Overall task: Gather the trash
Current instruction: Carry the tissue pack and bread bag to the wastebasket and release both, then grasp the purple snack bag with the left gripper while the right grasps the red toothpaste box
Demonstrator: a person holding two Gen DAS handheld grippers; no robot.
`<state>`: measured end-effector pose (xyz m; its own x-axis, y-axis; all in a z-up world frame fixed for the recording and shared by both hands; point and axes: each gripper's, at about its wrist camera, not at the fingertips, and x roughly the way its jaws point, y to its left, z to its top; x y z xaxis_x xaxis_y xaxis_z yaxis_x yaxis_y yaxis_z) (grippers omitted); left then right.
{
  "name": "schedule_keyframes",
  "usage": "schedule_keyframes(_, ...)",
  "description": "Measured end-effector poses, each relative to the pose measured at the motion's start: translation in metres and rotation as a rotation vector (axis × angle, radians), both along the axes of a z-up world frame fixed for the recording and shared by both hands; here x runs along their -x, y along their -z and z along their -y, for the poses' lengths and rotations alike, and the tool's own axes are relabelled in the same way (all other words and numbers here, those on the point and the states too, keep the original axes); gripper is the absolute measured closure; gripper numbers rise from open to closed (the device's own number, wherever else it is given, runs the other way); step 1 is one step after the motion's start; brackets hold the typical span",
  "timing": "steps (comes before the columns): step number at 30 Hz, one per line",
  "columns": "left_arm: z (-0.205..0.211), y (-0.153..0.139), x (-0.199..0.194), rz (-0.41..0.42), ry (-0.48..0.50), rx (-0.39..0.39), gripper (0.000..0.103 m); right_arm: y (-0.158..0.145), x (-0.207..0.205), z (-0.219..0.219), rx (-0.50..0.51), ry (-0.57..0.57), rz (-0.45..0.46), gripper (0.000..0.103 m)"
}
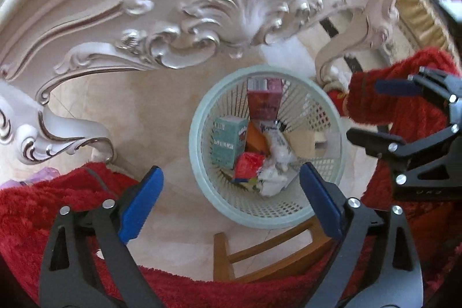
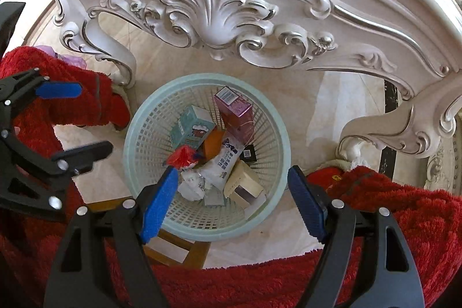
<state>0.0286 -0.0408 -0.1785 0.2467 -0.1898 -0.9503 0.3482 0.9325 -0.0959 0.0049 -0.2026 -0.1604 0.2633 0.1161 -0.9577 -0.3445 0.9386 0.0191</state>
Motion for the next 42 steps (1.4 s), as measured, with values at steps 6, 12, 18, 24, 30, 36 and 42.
schedule_keyframes(6, -0.028, -0.038, 0.012, 0.141, -0.098, 0.116, 0.009, -0.023, 0.008, 0.001, -0.025, -0.005, 0.068, 0.029)
schedule_keyframes(12, -0.057, -0.076, 0.017, 0.248, -0.193, 0.211, 0.009, -0.055, 0.012, -0.007, -0.075, -0.046, 0.168, 0.029)
schedule_keyframes(18, -0.086, -0.113, 0.002, 0.325, -0.277, 0.227, 0.009, -0.090, 0.004, -0.005, -0.193, -0.014, 0.263, 0.029)
schedule_keyframes(24, -0.112, -0.184, -0.044, 0.536, -0.321, 0.117, 0.009, -0.148, -0.051, -0.002, -0.230, 0.075, 0.476, 0.021)
schedule_keyframes(30, -0.127, -0.205, -0.147, 0.547, -0.315, 0.080, 0.009, -0.180, -0.168, -0.031, -0.165, 0.120, 0.564, 0.021)
schedule_keyframes(36, -0.139, -0.200, -0.269, 0.482, -0.393, 0.195, 0.009, -0.179, -0.271, -0.066, -0.155, 0.200, 0.521, 0.007)
schedule_keyframes(42, -0.127, -0.189, -0.364, 0.417, -0.395, 0.208, 0.009, -0.163, -0.335, -0.082, -0.167, 0.285, 0.449, 0.007)
